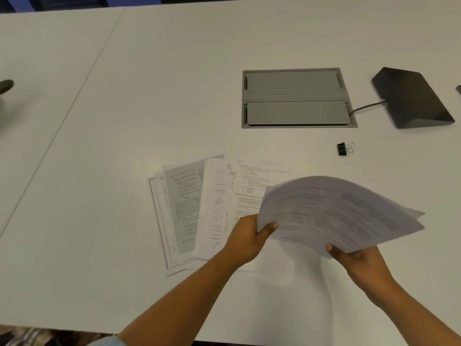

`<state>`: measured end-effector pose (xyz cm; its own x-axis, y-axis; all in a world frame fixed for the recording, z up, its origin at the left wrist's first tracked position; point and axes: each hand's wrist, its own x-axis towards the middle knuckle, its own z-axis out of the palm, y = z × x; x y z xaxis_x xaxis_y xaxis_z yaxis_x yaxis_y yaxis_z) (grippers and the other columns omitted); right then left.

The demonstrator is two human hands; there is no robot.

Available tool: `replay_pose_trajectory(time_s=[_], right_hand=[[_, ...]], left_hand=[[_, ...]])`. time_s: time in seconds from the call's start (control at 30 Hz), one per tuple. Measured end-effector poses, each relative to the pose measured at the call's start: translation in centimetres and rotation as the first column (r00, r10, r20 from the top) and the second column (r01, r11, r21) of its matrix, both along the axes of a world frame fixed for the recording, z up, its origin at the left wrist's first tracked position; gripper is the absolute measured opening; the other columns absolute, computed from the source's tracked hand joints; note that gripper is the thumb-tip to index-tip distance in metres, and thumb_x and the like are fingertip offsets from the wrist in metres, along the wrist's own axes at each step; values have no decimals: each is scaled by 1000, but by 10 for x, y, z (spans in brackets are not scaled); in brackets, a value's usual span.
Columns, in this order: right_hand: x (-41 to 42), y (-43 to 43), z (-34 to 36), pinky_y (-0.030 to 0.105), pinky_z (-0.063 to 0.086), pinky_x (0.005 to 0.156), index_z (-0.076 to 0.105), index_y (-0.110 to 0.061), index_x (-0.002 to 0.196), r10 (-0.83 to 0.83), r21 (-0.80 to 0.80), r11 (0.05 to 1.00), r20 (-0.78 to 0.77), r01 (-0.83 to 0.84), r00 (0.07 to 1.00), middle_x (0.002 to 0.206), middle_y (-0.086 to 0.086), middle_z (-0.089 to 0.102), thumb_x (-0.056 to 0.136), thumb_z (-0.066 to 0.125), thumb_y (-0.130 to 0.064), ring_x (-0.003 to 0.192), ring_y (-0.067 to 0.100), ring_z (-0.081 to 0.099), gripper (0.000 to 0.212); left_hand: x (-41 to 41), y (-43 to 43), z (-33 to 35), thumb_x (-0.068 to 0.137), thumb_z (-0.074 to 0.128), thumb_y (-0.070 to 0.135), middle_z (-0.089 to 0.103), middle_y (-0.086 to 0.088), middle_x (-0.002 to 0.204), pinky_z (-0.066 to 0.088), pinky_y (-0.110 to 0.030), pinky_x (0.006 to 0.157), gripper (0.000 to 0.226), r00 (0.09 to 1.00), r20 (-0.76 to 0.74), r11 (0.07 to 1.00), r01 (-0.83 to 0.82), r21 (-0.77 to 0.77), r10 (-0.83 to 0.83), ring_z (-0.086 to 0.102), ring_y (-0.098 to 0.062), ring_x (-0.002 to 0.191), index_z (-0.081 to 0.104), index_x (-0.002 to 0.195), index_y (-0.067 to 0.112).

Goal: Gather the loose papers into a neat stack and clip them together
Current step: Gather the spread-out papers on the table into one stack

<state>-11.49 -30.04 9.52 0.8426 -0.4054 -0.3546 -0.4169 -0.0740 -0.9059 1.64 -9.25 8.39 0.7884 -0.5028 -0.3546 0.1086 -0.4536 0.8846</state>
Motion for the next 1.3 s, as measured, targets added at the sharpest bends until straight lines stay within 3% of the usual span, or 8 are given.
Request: replay_pose_trajectory(time_s=[0.27,0.4,0.53,0.7,0.83,0.97,1.07,1.3], right_hand=[[1,-5,2,27,52,86,66,-34,103,-76,98,991,-101,86,992,93,-26,75,83,70,-31,94,-3,69,20],[-8,-10,-2,29,59,79,69,-24,104,-176,172,966,-101,191,979,97,-13,78,34,83,-74,89,7,73,87],[-19,-16,-4,24,59,76,69,-20,103,-243,239,934,-120,265,963,97,-8,78,51,85,-49,102,23,71,62],[-27,-21,-4,33,57,82,67,-22,98,-302,241,911,-164,334,939,85,-14,78,47,82,-37,109,31,64,56],[-34,-23,-8,37,55,86,69,-22,94,-348,182,909,-164,375,923,91,-7,78,40,89,-51,103,29,66,64],[-38,-21,-5,17,58,60,68,-22,93,-371,213,892,-156,398,915,80,-15,78,74,77,-15,100,30,65,22],[-37,-21,-5,11,50,45,67,-14,97,-384,190,891,-169,412,908,84,0,73,90,60,2,78,24,60,19],[-36,-19,-6,10,50,43,65,-15,95,-398,181,884,-194,431,897,69,-10,75,90,60,3,80,22,61,19]], left_hand=[[16,-1,0,96,59,39,74,-1,112,63,-44,77,33,992,-128,994,-11,-107,-3,73,-22,97,66,122,20],[13,0,-10,83,71,51,75,9,99,62,-37,79,42,947,46,948,-319,-2,319,71,-10,88,70,113,22],[7,8,-31,82,73,49,68,5,112,58,-37,87,53,831,265,792,-550,264,489,67,-16,103,60,124,21],[2,5,-51,72,72,65,44,-9,141,42,-37,105,100,945,228,614,-326,719,234,45,-25,129,31,145,10],[7,-2,-56,64,82,58,47,-10,134,42,-36,102,98,945,193,622,-321,714,266,48,-25,123,37,137,10],[17,-1,-55,53,91,48,63,-7,120,47,-42,99,95,915,94,663,-351,662,392,60,-27,112,40,124,13],[21,1,-55,54,92,43,68,-5,113,50,-44,95,85,921,88,694,-346,632,380,64,-28,105,42,118,16],[19,7,-54,55,85,60,43,-6,135,33,-39,105,89,915,217,570,-383,727,339,39,-27,128,47,125,21]])
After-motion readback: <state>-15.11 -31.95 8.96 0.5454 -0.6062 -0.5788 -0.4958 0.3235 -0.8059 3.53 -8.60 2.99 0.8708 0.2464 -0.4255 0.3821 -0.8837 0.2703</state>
